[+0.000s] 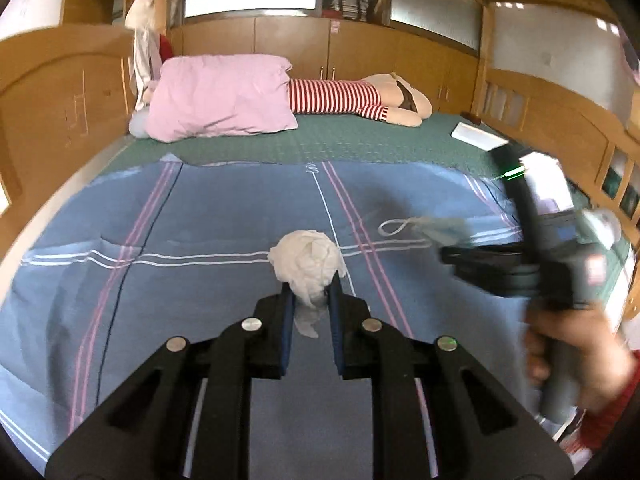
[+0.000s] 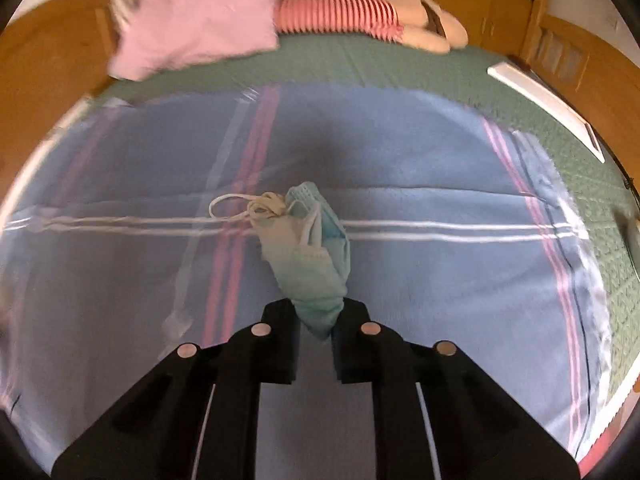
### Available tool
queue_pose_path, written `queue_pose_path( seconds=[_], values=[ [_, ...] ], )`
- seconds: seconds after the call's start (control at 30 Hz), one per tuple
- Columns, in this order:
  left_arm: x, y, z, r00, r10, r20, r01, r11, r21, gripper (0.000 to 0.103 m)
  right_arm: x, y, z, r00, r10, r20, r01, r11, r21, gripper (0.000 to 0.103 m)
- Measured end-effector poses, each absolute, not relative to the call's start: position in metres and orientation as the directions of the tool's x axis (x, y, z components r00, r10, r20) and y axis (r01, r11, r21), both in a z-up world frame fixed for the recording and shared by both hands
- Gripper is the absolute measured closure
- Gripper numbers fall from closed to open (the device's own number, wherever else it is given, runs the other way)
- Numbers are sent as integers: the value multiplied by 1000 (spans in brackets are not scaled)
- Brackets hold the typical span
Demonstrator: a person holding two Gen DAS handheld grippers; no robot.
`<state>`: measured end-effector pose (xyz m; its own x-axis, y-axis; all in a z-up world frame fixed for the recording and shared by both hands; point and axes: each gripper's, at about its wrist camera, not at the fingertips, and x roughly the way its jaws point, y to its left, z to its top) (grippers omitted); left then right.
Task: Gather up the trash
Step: 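Grasp the blue face mask with the right while the left grasps the white tissue ball, then drop the mask and tissue ball into the trash bag from both tools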
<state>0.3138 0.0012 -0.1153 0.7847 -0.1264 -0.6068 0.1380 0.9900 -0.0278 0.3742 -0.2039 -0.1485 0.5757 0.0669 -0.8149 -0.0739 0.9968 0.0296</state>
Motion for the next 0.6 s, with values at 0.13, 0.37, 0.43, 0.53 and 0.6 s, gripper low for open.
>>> queue_pose_path(
  seconds=[0.13, 0.37, 0.43, 0.53, 0.6],
  values=[
    [287, 3, -102, 779, -175, -603, 168, 983, -68, 86, 303, -216, -100, 612, 180, -770, -131, 983, 126, 90],
    [208, -6, -67, 806, -159, -571, 207, 978, 19, 86, 180, -236, -41, 665, 267, -698, -142, 962, 233, 90],
    [183, -10, -59, 812, -148, -564, 209, 977, 45, 86, 141, -245, -31, 668, 280, -689, -125, 956, 267, 90],
    [145, -16, -50, 804, -162, -572, 230, 972, 48, 86, 96, -253, -19, 678, 265, -686, -99, 957, 272, 89],
    [117, -21, -47, 787, -184, -590, 243, 970, 22, 86, 65, -260, -11, 681, 252, -688, -74, 958, 277, 89]
  ],
)
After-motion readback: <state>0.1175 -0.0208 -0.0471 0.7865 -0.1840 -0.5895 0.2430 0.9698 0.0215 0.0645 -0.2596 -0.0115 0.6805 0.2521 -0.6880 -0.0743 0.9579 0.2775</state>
